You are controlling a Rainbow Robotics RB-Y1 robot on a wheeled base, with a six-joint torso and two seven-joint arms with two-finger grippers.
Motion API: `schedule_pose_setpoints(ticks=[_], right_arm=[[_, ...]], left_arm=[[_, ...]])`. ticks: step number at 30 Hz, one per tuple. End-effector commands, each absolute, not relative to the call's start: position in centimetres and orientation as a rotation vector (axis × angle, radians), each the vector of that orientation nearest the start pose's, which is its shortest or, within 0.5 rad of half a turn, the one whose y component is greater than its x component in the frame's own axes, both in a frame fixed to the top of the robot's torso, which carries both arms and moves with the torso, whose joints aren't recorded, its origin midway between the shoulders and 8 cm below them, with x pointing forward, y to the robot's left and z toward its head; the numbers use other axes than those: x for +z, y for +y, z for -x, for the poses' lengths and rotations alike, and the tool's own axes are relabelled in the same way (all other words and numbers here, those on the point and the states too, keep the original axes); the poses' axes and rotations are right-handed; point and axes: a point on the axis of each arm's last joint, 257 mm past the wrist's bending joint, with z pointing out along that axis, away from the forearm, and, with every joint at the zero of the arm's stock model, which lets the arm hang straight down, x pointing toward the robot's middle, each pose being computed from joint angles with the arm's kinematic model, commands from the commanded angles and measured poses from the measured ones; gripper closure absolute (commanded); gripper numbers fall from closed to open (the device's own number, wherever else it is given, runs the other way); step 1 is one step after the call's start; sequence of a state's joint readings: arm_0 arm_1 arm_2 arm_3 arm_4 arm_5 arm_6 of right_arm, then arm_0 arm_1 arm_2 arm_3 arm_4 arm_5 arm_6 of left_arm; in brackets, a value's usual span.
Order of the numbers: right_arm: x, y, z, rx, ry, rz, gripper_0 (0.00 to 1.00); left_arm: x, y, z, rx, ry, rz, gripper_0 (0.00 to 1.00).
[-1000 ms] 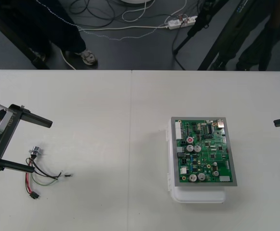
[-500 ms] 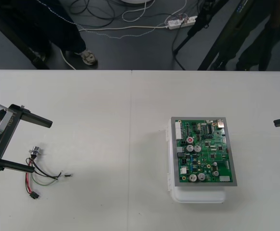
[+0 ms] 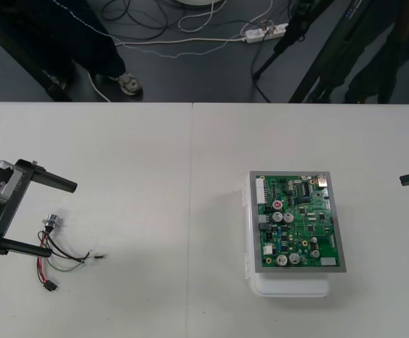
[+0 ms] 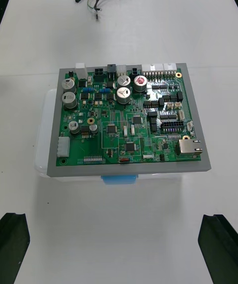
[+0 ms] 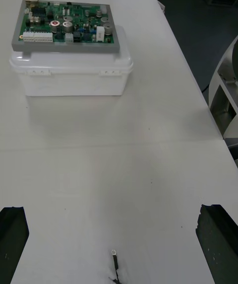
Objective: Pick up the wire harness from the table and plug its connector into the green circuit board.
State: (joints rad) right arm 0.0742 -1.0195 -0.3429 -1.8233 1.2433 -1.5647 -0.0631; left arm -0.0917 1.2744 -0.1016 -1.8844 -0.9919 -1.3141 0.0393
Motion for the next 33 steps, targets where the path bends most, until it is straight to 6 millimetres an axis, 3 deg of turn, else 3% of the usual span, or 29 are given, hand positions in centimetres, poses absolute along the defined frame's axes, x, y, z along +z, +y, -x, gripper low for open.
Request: schedule_pose_setpoints(ticks=[1,11,12,14,25,33], right_arm=[[-15.1,-29.6,-31.0,0.488,1.595,1.718,0.00],[-15.1,-29.6,-31.0,0.488,1.595,1.718,0.00],[-17.1,-28.5,-29.8,0.568,1.612,1.690,0.00],[-17.4,-28.3,-29.7,0.582,1.611,1.688,0.00],[-17.1,-27.9,-29.6,0.593,1.590,1.695,0.00],[-14.7,-25.2,-29.1,0.733,1.480,1.560,0.00]], left_arm=[[-14.5,23.1,-29.8,-0.636,1.450,-1.959,0.00],[-15.8,26.5,-30.2,-0.362,1.383,-2.301,0.00],[-16.1,26.8,-30.2,-0.322,1.371,-2.339,0.00],[-16.4,27.2,-30.3,-0.260,1.348,-2.393,0.00],[-18.4,28.1,-30.8,-0.042,1.176,-2.648,0.00],[-19.4,28.7,-34.2,0.175,0.864,-2.797,0.00]])
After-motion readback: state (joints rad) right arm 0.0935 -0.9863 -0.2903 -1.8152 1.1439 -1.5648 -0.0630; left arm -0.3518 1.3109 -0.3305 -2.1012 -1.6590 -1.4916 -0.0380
